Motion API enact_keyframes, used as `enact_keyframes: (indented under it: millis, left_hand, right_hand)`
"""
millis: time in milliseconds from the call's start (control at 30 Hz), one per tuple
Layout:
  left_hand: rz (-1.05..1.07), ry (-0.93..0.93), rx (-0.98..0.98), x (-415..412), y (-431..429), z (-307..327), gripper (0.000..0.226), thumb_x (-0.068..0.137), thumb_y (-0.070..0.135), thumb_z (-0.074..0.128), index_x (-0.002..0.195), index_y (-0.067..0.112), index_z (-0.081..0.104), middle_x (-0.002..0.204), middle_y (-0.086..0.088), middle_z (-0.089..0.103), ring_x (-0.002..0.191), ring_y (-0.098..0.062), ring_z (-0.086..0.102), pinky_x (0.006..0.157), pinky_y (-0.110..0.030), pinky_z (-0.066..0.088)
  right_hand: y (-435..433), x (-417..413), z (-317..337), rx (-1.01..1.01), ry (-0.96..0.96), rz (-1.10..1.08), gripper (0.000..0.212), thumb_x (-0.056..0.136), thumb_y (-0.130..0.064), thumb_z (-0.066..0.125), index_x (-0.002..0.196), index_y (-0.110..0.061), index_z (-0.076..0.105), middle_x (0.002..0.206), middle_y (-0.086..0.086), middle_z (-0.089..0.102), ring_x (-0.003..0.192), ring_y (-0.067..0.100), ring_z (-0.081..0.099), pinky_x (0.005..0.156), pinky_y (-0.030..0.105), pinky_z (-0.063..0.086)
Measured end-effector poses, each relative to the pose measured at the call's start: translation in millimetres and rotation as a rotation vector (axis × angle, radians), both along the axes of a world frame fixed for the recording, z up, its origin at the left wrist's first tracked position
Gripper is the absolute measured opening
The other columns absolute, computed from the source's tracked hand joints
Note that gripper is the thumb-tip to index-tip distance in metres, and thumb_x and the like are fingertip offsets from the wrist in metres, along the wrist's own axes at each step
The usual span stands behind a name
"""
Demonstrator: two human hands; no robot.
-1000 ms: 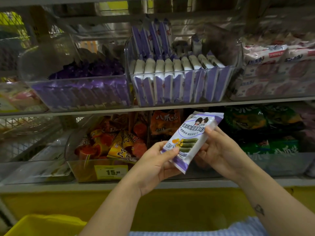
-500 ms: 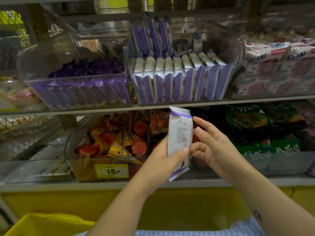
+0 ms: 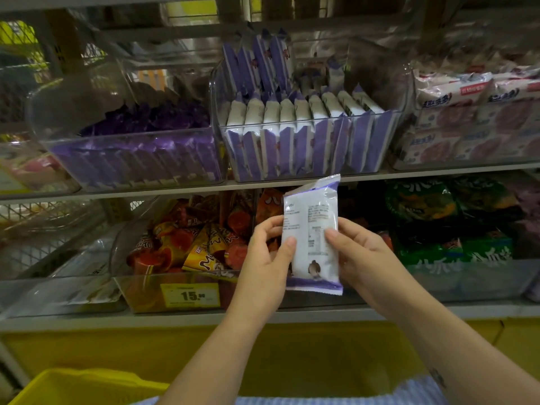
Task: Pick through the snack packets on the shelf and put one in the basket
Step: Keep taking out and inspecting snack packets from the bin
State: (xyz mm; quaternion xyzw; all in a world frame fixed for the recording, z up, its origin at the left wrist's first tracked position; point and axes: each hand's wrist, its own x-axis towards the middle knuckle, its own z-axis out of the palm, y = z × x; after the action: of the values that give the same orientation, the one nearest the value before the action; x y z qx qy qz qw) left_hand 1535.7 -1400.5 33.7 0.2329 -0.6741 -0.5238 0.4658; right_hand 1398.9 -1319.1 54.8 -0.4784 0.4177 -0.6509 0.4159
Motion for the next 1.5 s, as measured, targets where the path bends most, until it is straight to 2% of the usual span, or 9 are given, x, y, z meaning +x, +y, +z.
enact_keyframes:
  millis: [133, 367, 533, 767, 900, 1000, 1100, 1300, 1500]
  left_hand:
    - [-0.035, -0.037, -0.008, 1, -3, -1, 0.028, 0.098, 0.02, 0.056, 0.118, 0.04, 0.053, 0.114, 0.014, 0.067, 0.099, 0.001, 0.067, 0.073, -0.022, 0.057]
    - [-0.221, -0.18, -0.016, 10, -2, 5, 0.066, 0.075, 0.02, 0.064, 0.118, 0.064, 0.039, 0.112, 0.035, 0.062, 0.109, 0.005, 0.062, 0.082, -0.024, 0.057]
    - [-0.172, -0.213, -0.012, 7, 1, 6, 0.101, 0.068, 0.016, 0.066, 0.153, 0.037, 0.015, 0.113, 0.035, 0.057, 0.102, 0.003, 0.066, 0.076, -0.026, 0.059]
    - [-0.035, -0.168, 0.003, 8, -3, 5, 0.076, 0.086, 0.006, 0.067, 0.15, 0.028, 0.033, 0.116, 0.013, 0.065, 0.091, 0.0, 0.07, 0.065, -0.019, 0.056]
    - [0.008, -0.109, 0.017, 10, -8, 4, 0.047, 0.081, 0.017, 0.063, 0.125, 0.033, 0.062, 0.109, 0.008, 0.073, 0.097, -0.009, 0.07, 0.072, -0.028, 0.06]
    - [0.001, -0.085, 0.051, 12, -11, 6, 0.026, 0.092, 0.015, 0.06, 0.105, 0.036, 0.067, 0.102, 0.006, 0.076, 0.095, -0.016, 0.072, 0.071, -0.03, 0.06]
    - [0.014, -0.081, 0.064, 14, -14, 9, 0.016, 0.094, 0.017, 0.059, 0.106, 0.023, 0.068, 0.094, 0.001, 0.077, 0.086, -0.017, 0.074, 0.064, -0.023, 0.057]
    - [0.028, -0.062, 0.018, 19, -16, 19, 0.037, 0.082, 0.044, 0.061, 0.09, 0.009, 0.07, 0.089, -0.007, 0.076, 0.083, -0.023, 0.074, 0.076, -0.039, 0.059]
    - [0.056, -0.102, -0.042, 24, -15, 24, 0.055, 0.074, 0.061, 0.06, 0.082, 0.008, 0.07, 0.087, -0.009, 0.076, 0.088, -0.03, 0.072, 0.087, -0.055, 0.055]
  right_hand:
    - [-2, 5, 0, -0.039, 0.069, -0.054, 0.025, 0.082, -0.03, 0.06, 0.101, -0.044, 0.069, 0.109, -0.007, 0.074, 0.099, 0.016, 0.071, 0.07, 0.026, 0.059]
    - [-1, 3, 2, -0.074, 0.139, -0.088, 0.026, 0.081, -0.033, 0.059, 0.093, -0.052, 0.071, 0.105, -0.01, 0.074, 0.095, 0.015, 0.072, 0.068, 0.027, 0.059]
    - [0, 5, 2, -0.083, 0.219, -0.107, 0.026, 0.08, -0.035, 0.062, 0.095, -0.055, 0.067, 0.103, -0.012, 0.074, 0.093, 0.014, 0.073, 0.066, 0.025, 0.059]
    - [2, 8, 2, -0.102, 0.3, -0.109, 0.028, 0.082, -0.033, 0.062, 0.1, -0.054, 0.064, 0.103, -0.017, 0.073, 0.094, 0.007, 0.071, 0.066, 0.019, 0.057]
    - [3, 8, 3, -0.111, 0.317, -0.087, 0.029, 0.082, -0.036, 0.061, 0.104, -0.055, 0.063, 0.105, -0.017, 0.073, 0.096, 0.006, 0.071, 0.069, 0.02, 0.057]
    - [4, 8, 5, -0.11, 0.329, -0.062, 0.028, 0.081, -0.037, 0.061, 0.101, -0.057, 0.064, 0.106, -0.019, 0.073, 0.098, 0.004, 0.07, 0.07, 0.017, 0.056]
    - [6, 7, 5, -0.106, 0.34, -0.033, 0.03, 0.082, -0.035, 0.061, 0.109, -0.05, 0.063, 0.106, -0.017, 0.073, 0.097, 0.005, 0.07, 0.07, 0.018, 0.056]
    - [10, 6, 10, -0.084, 0.371, 0.036, 0.036, 0.087, -0.026, 0.059, 0.122, -0.033, 0.061, 0.112, -0.013, 0.072, 0.102, 0.008, 0.069, 0.076, 0.018, 0.056]
    - [12, 6, 12, -0.068, 0.389, 0.063, 0.032, 0.088, -0.026, 0.058, 0.119, -0.033, 0.064, 0.112, -0.009, 0.073, 0.103, 0.011, 0.069, 0.077, 0.019, 0.056]
